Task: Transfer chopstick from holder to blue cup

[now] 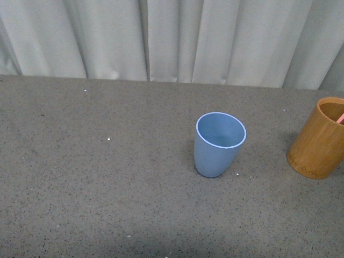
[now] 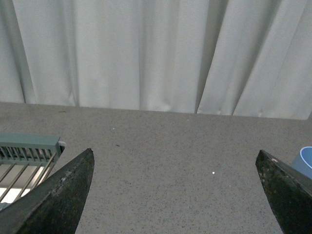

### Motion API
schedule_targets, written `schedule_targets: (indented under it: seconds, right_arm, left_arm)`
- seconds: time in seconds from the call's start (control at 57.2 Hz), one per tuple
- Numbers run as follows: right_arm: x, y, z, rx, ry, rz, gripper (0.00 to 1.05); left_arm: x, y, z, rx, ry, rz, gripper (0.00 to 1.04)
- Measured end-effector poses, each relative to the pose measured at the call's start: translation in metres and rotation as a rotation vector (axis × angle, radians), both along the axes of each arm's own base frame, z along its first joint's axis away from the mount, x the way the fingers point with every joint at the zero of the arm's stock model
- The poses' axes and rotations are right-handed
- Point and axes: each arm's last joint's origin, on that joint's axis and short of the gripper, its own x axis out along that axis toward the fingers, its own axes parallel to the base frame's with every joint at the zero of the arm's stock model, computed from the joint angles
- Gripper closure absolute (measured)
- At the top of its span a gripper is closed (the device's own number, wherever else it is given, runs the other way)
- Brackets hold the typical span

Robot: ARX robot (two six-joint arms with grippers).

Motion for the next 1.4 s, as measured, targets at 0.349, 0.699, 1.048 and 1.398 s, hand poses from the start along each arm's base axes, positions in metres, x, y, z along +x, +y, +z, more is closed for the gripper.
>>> schedule_targets:
  seconds: [0.349,0.699,1.048,1.398]
  right_arm:
    - [0.033,-0.008,-0.018,-0.014,0.105,-0.045,0.10]
    - [0.068,-0.005,-0.027,-0.016,0.179,0.014,0.10]
    - [0.086,-0.007,-0.036,-0.059,0.219,0.010,0.10]
    - [0.105,-0.005,-0.043,-0.069,0.232,0.014,0.10]
  left_arm:
    - [0.000,0.000,0.000,0.000,0.000,0.000,0.07]
    - [0.000,0.000,0.000,0.000,0.000,0.000,0.07]
    - [0.000,0.000,0.000,0.000,0.000,0.000,0.07]
    - [0.000,0.000,0.000,0.000,0.000,0.000,0.07]
